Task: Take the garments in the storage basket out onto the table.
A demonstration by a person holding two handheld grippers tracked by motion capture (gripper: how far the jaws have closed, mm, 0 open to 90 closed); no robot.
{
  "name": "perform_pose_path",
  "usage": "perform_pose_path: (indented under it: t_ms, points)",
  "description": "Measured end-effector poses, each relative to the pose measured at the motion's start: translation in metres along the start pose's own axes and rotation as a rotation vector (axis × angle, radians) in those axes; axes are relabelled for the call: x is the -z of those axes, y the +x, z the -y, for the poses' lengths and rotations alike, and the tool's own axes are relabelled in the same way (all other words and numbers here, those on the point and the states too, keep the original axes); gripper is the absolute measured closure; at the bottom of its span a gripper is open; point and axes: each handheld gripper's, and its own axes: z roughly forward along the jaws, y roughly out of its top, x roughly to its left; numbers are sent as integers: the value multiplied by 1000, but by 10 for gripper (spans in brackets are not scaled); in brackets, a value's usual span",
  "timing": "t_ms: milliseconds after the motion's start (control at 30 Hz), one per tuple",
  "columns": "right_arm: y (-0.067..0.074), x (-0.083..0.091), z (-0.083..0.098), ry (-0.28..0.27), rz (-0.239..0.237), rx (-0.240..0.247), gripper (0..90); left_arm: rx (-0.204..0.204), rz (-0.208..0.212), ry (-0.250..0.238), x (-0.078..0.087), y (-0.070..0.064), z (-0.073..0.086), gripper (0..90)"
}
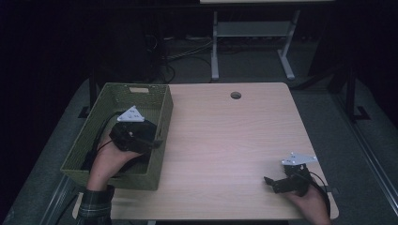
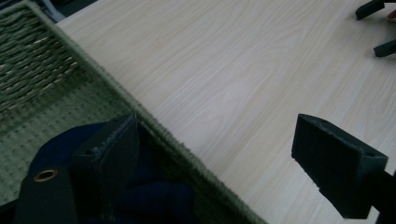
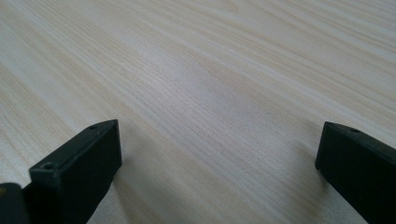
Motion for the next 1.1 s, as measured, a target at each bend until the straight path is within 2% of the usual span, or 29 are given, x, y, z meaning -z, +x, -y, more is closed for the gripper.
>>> perform_pose_path:
  t_ms: [333,533,700,733,900,1100]
  points:
    - [0,0,0,0,0,-1,0,35,-57,4,16,14,11,146]
    - [0,0,0,1,-1,-2,0,50,-86,26,23,20,18,146]
    - [0,0,0,1,0,-2,0,78,-113,50,28,26,26,146]
    - [0,0,0,1,0,-2,1,86,-121,67,30,28,29,146]
    - [0,0,0,1,1,0,0,91,-125,91,29,30,35,145]
    - [0,0,0,1,1,0,0,78,-117,120,27,34,40,145]
